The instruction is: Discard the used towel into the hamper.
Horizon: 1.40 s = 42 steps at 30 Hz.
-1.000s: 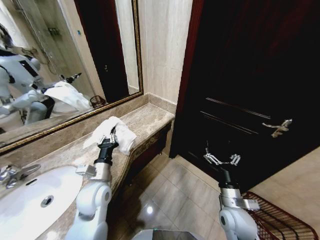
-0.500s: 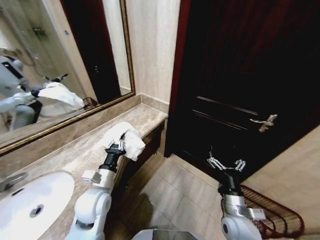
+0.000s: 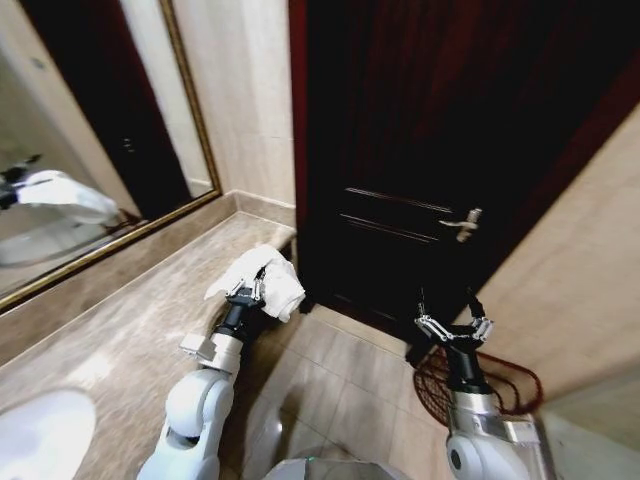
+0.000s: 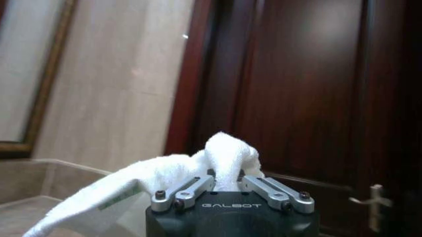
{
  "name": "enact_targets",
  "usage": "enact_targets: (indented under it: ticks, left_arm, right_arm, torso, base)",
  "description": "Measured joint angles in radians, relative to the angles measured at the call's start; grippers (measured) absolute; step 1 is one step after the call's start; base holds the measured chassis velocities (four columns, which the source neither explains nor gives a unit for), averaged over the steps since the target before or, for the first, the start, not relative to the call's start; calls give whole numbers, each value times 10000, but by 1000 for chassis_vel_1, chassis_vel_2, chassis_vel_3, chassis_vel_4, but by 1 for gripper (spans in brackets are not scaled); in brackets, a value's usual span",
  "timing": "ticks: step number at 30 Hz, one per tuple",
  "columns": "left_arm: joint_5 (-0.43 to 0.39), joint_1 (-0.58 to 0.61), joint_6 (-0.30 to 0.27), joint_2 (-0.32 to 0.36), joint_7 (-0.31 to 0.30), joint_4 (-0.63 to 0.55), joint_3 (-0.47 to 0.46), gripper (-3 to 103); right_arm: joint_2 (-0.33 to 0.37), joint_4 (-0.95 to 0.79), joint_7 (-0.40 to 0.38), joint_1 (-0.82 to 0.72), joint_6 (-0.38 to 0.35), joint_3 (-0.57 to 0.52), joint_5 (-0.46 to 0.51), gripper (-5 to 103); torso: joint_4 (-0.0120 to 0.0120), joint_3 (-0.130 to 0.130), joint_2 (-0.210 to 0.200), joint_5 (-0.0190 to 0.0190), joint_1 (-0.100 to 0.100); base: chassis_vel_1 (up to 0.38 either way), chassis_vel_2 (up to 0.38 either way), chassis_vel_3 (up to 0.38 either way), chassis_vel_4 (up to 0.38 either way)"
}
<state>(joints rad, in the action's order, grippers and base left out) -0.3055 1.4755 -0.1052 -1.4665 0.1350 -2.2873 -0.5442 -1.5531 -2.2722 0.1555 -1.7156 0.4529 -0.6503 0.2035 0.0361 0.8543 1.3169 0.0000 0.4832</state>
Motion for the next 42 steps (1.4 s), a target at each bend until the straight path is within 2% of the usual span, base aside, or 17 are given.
enact_targets:
  ticks: [7,12,20,30,37,40,42]
  left_arm:
    - [-129,-200,-9,151,-12,359,172,6]
    - [-212,-391,6,630,16,735,230,6]
    - [-238,-798,-7,1396,127,1522,598,6]
    - [-536,-1114,-195,1407,72,2094,1111,6]
    - [-661,-1595,-195,1387,180,3002,1545,6]
    - [-677,-1798,-188,1428,248,3311,1681,6]
    - [-678,-2125,-151,1507,298,3913,1889,6]
  right_arm:
    - [-165,226,73,367,50,283,-355,100]
    - [-267,504,45,655,113,456,-754,100]
    - [-222,503,-57,629,167,316,-784,100]
    - [-252,462,-58,297,335,171,-743,100]
    - [-200,540,-45,169,266,29,-699,100]
    - [-186,465,-47,158,158,7,-702,100]
    - [-96,260,-78,185,-196,-58,-582,100]
  torso:
    - [0,1,-1,-2,1]
    - [2,1,-1,-1,1]
    - [1,1,-1,-1,1]
    - [-1,0,-1,1,1]
    - [-1,0,-1,0,0]
    - [-1,1,-1,2,1]
    - [-1,0,-1,-3,1]
  base:
    - [-129,-127,-120,-129]
    - [-121,-124,-120,-114]
    - [-123,-135,-131,-126]
    - [-119,-127,-131,-126]
    - [-125,-132,-123,-122]
    - [-136,-134,-126,-142]
    - [-119,-123,-137,-119]
